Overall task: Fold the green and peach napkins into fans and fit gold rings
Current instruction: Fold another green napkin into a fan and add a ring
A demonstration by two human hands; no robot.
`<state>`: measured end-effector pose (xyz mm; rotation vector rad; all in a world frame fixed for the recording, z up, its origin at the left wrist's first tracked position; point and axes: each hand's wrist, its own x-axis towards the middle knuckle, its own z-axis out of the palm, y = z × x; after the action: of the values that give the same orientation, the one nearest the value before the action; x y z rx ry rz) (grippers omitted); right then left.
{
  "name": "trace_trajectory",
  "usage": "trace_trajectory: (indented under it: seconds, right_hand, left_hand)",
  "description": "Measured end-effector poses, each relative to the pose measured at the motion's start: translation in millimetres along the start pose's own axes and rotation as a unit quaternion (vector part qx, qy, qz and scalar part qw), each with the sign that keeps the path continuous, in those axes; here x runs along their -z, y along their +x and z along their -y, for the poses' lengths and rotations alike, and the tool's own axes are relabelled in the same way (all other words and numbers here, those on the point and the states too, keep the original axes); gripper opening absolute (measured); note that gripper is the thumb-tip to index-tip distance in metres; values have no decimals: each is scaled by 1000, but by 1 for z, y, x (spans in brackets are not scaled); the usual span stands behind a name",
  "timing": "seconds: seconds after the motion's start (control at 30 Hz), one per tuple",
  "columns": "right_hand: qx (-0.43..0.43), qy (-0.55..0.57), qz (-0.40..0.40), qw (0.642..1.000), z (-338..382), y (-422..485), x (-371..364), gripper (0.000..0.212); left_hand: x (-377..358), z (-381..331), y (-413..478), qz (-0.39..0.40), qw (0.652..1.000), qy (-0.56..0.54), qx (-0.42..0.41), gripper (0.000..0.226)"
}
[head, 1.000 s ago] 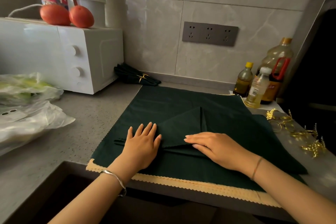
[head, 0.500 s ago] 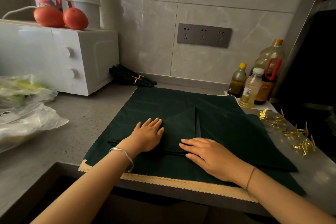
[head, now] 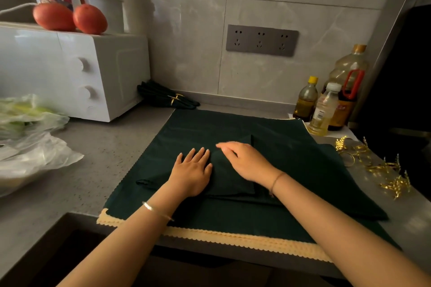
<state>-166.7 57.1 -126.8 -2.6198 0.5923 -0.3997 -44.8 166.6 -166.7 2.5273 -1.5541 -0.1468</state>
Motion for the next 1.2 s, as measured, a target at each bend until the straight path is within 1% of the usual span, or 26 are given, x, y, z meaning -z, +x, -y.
trace_trajectory:
  seconds: [0.1,0.13,0.17,0.23,0.33,0.53,0.63,0.7,0.73,0.8,0.87,0.9,0.97,1.03,1.2]
  right_hand:
    - [10,-106,76,991,-4,19,-15,46]
    - [12,-127,102,987,-8,22,-21,47]
    - [9,-136,123,983,-11,22,-25,48]
    - [1,-134,137,982,-19,20,-30,50]
    - [-17,-147,124,981,-30,21,-29,53]
    - [-93,-165,96,977,-65,35,-14,57]
    - [-126,-169,105,972,-81,45,-4,58]
    - [-126,-144,113,975,-87,49,3,57]
    - [-122,-120,101,980,-89,49,8,57]
    - [-124,-77,37,989,-95,45,23,55]
    - [-145,-59,-9,988,-106,39,40,55]
    - [-162,-60,-6,985,-113,36,47,56]
    - [-197,-74,27,977,-126,29,55,60]
    - [-208,-86,44,973,-137,26,56,66]
    - [-203,-104,21,973,-145,27,49,75]
  left_hand:
    - [0,0,1,1,1000,4,2,55]
    - [0,0,1,0,1000,6,3,55]
    - [0,0,0,1,1000,6,5,55]
    - [-1,0,1,1,1000,7,5,56]
    - [0,-1,1,-1,1000,9,6,56]
    - [0,0,1,5,1000,4,5,55]
    - [0,0,0,3,1000,-1,5,55]
    - [0,0,0,8,1000,-2,8,55]
    - [1,0,1,15,1000,-3,9,55]
    - [5,-2,2,31,999,-3,15,57]
    - [8,-6,5,37,999,-12,19,59]
    - [9,-9,7,34,999,-18,16,59]
    - [8,-17,10,29,999,-23,5,59]
    - [4,-26,11,29,999,-17,4,61]
    - [-7,-37,8,4,1000,2,20,66]
